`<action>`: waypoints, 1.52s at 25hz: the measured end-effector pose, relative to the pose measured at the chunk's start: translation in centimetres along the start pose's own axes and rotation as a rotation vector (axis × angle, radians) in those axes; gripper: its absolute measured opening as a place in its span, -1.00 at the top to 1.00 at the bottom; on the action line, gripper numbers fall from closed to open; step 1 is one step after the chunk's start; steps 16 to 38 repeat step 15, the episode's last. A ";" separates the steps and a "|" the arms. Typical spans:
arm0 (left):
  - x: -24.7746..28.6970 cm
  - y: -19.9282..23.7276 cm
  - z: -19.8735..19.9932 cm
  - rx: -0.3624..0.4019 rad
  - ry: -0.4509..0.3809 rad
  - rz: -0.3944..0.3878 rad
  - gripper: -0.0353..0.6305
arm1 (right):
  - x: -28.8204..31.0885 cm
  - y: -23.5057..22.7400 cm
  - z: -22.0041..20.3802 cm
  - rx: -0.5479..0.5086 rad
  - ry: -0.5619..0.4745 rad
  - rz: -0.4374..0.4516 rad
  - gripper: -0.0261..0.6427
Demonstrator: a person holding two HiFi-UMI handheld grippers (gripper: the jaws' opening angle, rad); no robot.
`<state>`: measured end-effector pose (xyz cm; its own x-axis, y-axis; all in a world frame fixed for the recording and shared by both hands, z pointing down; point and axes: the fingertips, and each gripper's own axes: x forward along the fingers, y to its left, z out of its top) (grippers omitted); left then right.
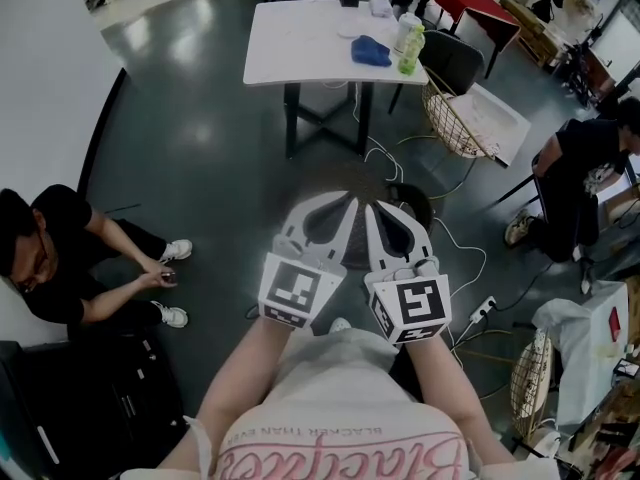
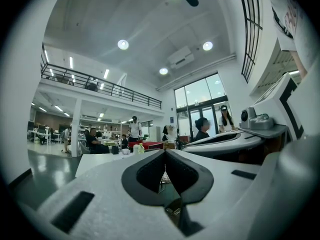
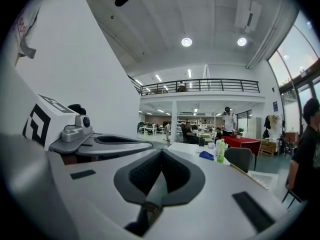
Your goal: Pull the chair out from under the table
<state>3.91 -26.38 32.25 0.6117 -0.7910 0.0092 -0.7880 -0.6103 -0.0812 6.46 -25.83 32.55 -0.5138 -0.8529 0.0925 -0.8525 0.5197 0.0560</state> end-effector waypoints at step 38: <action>0.2 -0.7 0.3 0.010 -0.016 -0.010 0.89 | -0.5 -0.3 0.0 -0.012 -0.008 -0.013 0.91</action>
